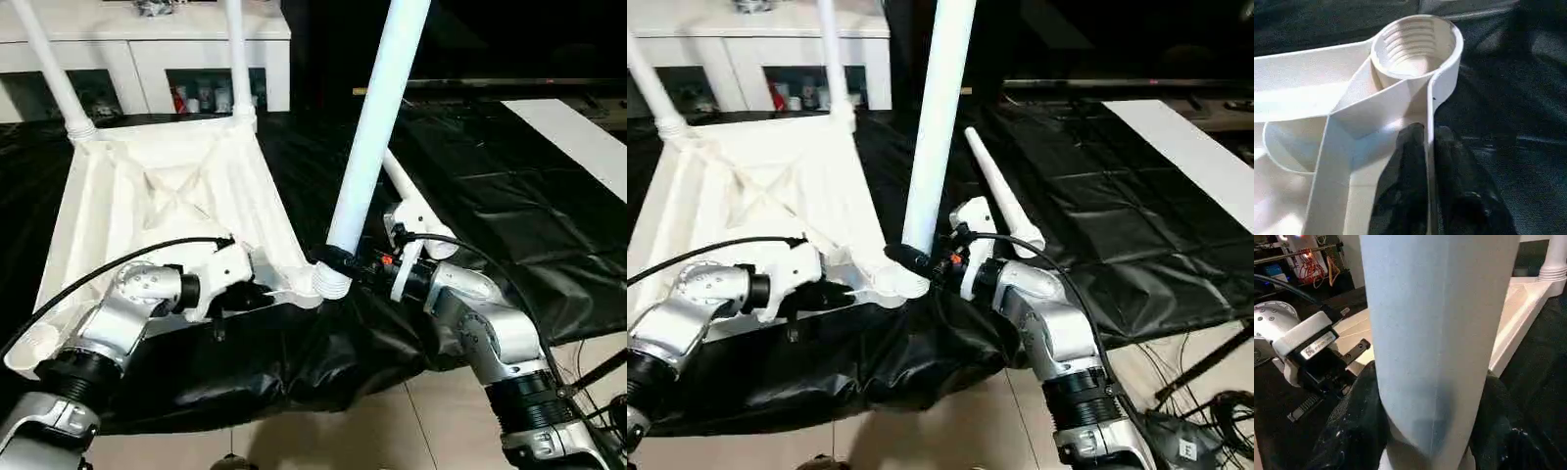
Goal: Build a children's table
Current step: Insert table leg to table base
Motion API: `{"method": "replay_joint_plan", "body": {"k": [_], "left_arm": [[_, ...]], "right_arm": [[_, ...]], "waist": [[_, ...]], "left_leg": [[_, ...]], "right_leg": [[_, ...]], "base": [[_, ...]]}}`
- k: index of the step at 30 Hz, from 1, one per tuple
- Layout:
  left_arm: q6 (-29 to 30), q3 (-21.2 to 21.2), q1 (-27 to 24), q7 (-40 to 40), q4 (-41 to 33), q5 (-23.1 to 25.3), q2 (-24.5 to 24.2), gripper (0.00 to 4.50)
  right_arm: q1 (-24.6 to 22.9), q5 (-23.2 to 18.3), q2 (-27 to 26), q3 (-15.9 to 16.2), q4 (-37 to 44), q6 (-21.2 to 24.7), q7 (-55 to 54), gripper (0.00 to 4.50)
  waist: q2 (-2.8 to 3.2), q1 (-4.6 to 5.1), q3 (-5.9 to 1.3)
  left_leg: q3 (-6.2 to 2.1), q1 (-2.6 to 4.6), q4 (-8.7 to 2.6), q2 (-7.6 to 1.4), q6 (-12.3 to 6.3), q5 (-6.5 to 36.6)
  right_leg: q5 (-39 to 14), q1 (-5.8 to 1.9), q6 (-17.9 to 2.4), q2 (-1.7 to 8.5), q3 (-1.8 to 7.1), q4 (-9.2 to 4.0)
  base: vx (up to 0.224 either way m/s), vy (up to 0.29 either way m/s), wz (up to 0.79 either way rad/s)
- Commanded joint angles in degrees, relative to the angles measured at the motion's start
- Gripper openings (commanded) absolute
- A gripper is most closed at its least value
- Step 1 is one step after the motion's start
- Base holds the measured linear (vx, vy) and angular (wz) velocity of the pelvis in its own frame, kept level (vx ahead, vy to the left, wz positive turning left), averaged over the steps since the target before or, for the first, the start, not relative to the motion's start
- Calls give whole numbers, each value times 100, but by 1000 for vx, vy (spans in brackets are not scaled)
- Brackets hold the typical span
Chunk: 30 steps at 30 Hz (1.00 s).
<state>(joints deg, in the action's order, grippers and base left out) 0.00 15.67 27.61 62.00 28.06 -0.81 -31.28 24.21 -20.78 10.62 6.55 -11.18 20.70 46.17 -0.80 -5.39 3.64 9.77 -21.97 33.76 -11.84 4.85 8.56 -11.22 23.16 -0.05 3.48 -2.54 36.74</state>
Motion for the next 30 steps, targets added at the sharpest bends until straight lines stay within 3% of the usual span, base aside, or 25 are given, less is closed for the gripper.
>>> {"method": "replay_joint_plan", "body": {"k": [1, 3, 4, 7, 8, 13, 15, 22, 30], "left_arm": [[-97, -185, 218, -137, 155, -11, -84, 77], [-53, -207, 254, -47, 172, -34, -112, 93], [-39, -234, 275, 3, 188, -47, -126, 93], [-21, -263, 311, 70, 231, -66, -170, 100], [-10, -265, 315, 84, 237, -73, -180, 100], [146, -292, 321, 260, 310, -166, -253, 100], [233, -321, 290, 364, 281, -261, -266, 100], [287, -314, 160, 452, 254, -310, -245, 100], [313, -300, 55, 576, 208, -314, -352, 100]], "right_arm": [[53, -53, 1, -77, 142, 13, -36, 188], [63, -49, 1, -83, 127, 11, -32, 188], [69, -48, 8, -90, 116, 2, -26, 188], [77, -43, 22, -99, 94, -16, -21, 188], [77, -43, 23, -99, 91, -18, -20, 188], [99, -45, 40, -115, 89, -13, -12, 188], [104, -27, 50, -96, 82, -12, 10, 188], [102, -5, 80, -101, 45, -49, 26, 188], [125, -1, 65, -68, 52, -32, 29, 188]], "waist": [[98, -31, -380], [80, -27, -391], [118, -33, -395], [102, -26, -410], [121, -24, -408], [94, -13, -420], [126, -10, -420], [93, -10, -404], [99, -20, -398]], "left_leg": [[-70, 150, -439, -114, 249, 2153], [-63, 141, -441, -112, 253, 2087], [-67, 138, -440, -116, 264, 2045], [-60, 129, -439, -117, 264, 1946], [-59, 130, -437, -113, 266, 1938], [-43, 123, -423, -108, 227, 1762], [-40, 127, -420, -109, 230, 1744], [-35, 146, -427, -114, 239, 1901], [-45, 151, -440, -123, 254, 1951]], "right_leg": [[-2225, -142, -837, 428, 246, -598], [-2033, -159, -868, 413, 246, -577], [-1901, -165, -907, 416, 247, -559], [-1558, -192, -1003, 404, 242, -523], [-1515, -190, -1021, 400, 242, -517], [-1265, -215, -1084, 394, 241, -491], [-1196, -211, -1118, 393, 242, -482], [-1384, -207, -1107, 396, 247, -511], [-1578, -188, -1037, 405, 250, -524]], "base": [[0, 0, 0], [0, 0, 0], [0, 0, 0], [0, 0, 0], [0, 0, 0], [0, 0, 0], [0, 0, 0], [0, 0, 0], [0, 0, 0]]}}
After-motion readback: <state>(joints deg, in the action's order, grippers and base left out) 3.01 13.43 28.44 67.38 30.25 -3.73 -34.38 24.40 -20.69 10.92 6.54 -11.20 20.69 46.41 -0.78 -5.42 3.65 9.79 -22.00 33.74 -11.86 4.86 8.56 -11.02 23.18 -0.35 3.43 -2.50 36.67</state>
